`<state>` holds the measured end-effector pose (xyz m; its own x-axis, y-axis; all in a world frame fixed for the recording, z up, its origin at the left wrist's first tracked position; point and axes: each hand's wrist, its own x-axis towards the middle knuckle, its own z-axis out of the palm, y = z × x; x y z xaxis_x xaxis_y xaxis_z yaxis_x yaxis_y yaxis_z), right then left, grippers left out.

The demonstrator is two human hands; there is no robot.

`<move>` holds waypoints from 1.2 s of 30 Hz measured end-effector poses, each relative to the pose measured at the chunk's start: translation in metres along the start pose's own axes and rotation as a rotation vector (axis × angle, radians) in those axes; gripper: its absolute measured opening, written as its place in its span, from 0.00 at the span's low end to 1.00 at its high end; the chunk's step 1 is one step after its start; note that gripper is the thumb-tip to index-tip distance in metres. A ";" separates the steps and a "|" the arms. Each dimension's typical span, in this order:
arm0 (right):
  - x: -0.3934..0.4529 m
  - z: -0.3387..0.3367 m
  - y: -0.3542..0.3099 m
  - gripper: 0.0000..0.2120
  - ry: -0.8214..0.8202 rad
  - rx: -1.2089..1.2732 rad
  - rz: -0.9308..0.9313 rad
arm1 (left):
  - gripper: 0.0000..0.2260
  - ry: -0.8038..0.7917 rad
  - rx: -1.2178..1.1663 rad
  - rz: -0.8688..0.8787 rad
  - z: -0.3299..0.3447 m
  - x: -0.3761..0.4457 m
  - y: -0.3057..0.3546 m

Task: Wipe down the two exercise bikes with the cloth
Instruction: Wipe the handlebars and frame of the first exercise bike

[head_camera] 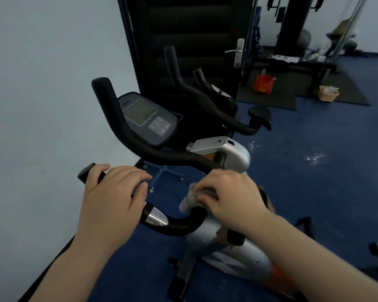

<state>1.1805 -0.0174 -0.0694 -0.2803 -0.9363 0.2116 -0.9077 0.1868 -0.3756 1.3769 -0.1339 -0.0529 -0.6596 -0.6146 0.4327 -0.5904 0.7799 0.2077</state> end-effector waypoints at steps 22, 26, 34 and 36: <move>-0.042 0.055 -0.068 0.14 0.303 0.303 0.267 | 0.11 0.234 -0.440 -0.033 -0.014 -0.002 -0.046; -0.051 0.068 -0.073 0.16 0.356 0.225 0.255 | 0.13 0.179 -0.499 0.043 -0.007 -0.007 -0.058; 0.019 0.066 -0.164 0.03 0.386 0.012 0.347 | 0.15 0.118 -0.776 -0.037 -0.014 -0.008 -0.061; 0.016 0.068 -0.157 0.05 0.399 -0.008 0.273 | 0.15 0.083 -0.829 -0.062 -0.017 -0.008 -0.064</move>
<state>1.3394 -0.0820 -0.0680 -0.6048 -0.6660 0.4366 -0.7865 0.4132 -0.4590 1.4279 -0.1767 -0.0544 -0.5815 -0.6737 0.4559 -0.0693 0.5994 0.7974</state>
